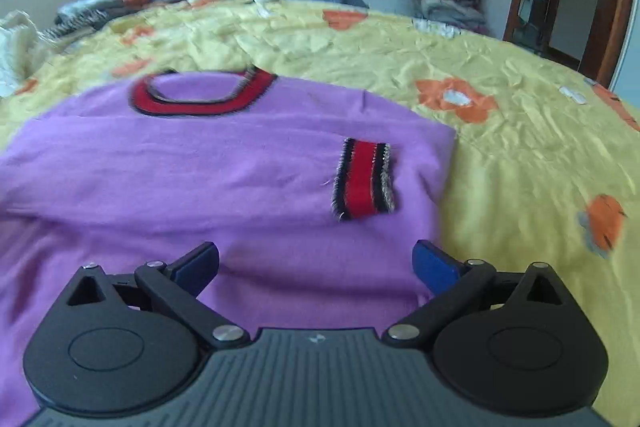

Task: Fold small clothes
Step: 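Move both grippers to the sweater hem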

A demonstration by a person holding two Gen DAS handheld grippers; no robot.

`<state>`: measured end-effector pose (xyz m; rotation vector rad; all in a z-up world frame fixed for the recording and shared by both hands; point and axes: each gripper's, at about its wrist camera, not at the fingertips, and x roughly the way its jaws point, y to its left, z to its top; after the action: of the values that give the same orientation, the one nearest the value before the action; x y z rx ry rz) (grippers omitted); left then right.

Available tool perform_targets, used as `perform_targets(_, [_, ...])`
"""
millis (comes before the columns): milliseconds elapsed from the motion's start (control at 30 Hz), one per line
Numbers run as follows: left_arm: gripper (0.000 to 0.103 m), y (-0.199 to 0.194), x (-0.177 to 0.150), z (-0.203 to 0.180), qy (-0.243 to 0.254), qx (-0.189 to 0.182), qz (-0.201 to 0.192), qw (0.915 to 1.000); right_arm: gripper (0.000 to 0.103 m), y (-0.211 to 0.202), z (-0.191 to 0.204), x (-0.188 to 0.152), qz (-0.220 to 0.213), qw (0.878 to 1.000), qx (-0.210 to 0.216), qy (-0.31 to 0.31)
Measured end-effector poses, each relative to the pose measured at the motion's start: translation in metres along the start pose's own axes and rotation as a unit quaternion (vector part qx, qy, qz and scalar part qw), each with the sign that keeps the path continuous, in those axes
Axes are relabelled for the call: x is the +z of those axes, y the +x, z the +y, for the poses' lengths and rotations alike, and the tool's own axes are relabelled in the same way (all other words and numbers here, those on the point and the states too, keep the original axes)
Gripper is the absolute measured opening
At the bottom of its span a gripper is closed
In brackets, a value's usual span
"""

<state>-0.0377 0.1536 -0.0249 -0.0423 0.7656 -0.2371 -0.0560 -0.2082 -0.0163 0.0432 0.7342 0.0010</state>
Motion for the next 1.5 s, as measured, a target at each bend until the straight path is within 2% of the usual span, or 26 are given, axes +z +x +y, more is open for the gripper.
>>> perform_targets(67, [0.102, -0.011, -0.023, -0.006, 0.004, 0.002, 0.009, 0.9999, 0.103, -0.017, 0.021, -0.017, -0.001, 0.999, 0.045, -0.022])
perform_targets(100, [0.103, -0.017, -0.034, -0.012, 0.026, 0.016, 0.001, 0.9995, 0.103, -0.020, 0.030, -0.027, 0.008, 0.998, 0.052, -0.035])
perform_targets(133, [0.103, -0.020, -0.044, -0.017, 0.052, 0.034, 0.001, 0.9981, 0.103, -0.020, 0.039, -0.037, 0.022, 0.997, 0.053, -0.054])
perform_targets(167, [0.103, -0.026, -0.051, -0.016, 0.057, 0.032, -0.003, 0.9978, 0.103, -0.021, 0.047, -0.048, 0.029, 0.996, 0.040, -0.080])
perform_targets(200, [0.103, -0.031, -0.055, -0.010, 0.050, 0.031, -0.004, 0.9983, 0.103, -0.029, 0.045, -0.057, 0.006, 0.996, 0.031, -0.085])
perform_targets(300, [0.103, -0.040, -0.061, 0.005, 0.046, 0.037, 0.000, 0.9983, 0.103, -0.041, 0.010, -0.066, 0.022, 0.998, 0.022, -0.048])
perform_targets(400, [0.103, -0.047, -0.061, 0.028, -0.020, 0.003, 0.047, 0.9987, 0.103, -0.058, -0.016, -0.075, 0.035, 0.998, 0.020, -0.038])
perform_targets(433, [0.100, -0.053, -0.064, 0.030, -0.025, 0.000, 0.041, 0.9988, 0.103, -0.065, -0.020, -0.077, 0.041, 0.998, 0.021, -0.036])
perform_targets(533, [0.101, -0.066, -0.076, 0.019, 0.001, -0.002, 0.017, 0.9999, 0.103, -0.084, -0.017, -0.084, 0.036, 0.999, 0.022, -0.029])
perform_targets(600, [0.103, -0.065, -0.083, 0.014, 0.010, -0.008, 0.013, 0.9998, 0.103, -0.092, -0.006, -0.091, 0.024, 0.998, 0.049, -0.035])
perform_targets(667, [0.103, -0.061, -0.085, 0.023, -0.025, -0.025, 0.025, 0.9990, 0.103, -0.095, 0.005, -0.102, 0.027, 0.996, 0.071, -0.050])
perform_targets(700, [0.103, -0.059, -0.085, 0.030, -0.045, -0.036, 0.036, 0.9977, 0.103, -0.091, 0.010, -0.109, 0.044, 0.995, 0.056, -0.070])
perform_targets(733, [0.103, -0.058, -0.087, 0.036, -0.054, -0.044, 0.042, 0.9967, 0.103, -0.096, 0.012, -0.117, 0.016, 0.995, 0.049, -0.090])
perform_targets(767, [0.103, -0.060, -0.089, 0.039, -0.050, -0.045, 0.042, 0.9969, 0.103, -0.100, 0.006, -0.123, 0.011, 0.995, 0.049, -0.084])
perform_targets(800, [0.103, -0.063, -0.089, 0.041, -0.043, -0.036, 0.040, 0.9976, 0.103, -0.103, -0.002, -0.125, 0.016, 0.997, 0.052, -0.062])
perform_targets(867, [0.100, -0.071, -0.090, 0.047, -0.038, -0.017, 0.022, 0.9989, 0.103, -0.110, -0.013, -0.127, 0.025, 0.997, 0.038, -0.056])
perform_targets(967, [0.101, -0.079, -0.080, 0.057, -0.063, -0.034, -0.010, 0.9974, 0.103, -0.118, -0.021, -0.126, 0.031, 0.998, 0.037, -0.039])
perform_targets(1067, [0.101, -0.067, -0.067, 0.049, -0.053, -0.014, 0.014, 0.9984, 0.103, -0.115, -0.025, -0.120, 0.024, 0.999, 0.041, -0.020])
perform_targets(1200, [0.100, -0.058, -0.073, 0.039, -0.088, -0.039, 0.038, 0.9946, 0.103, -0.100, -0.023, -0.104, 0.010, 0.999, 0.037, 0.004])
perform_targets(1300, [0.099, -0.062, -0.086, 0.026, -0.061, -0.038, 0.034, 0.9968, 0.103, -0.090, -0.011, -0.098, 0.024, 0.999, 0.012, -0.021])
perform_targets(1400, [0.099, -0.066, -0.087, 0.024, -0.048, -0.032, 0.042, 0.9974, 0.103, -0.096, -0.008, -0.107, 0.021, 0.998, 0.006, -0.052])
perform_targets(1500, [0.099, -0.069, -0.088, 0.024, -0.045, -0.029, 0.047, 0.9975, 0.103, -0.106, -0.025, -0.115, 0.021, 0.999, 0.000, -0.031])
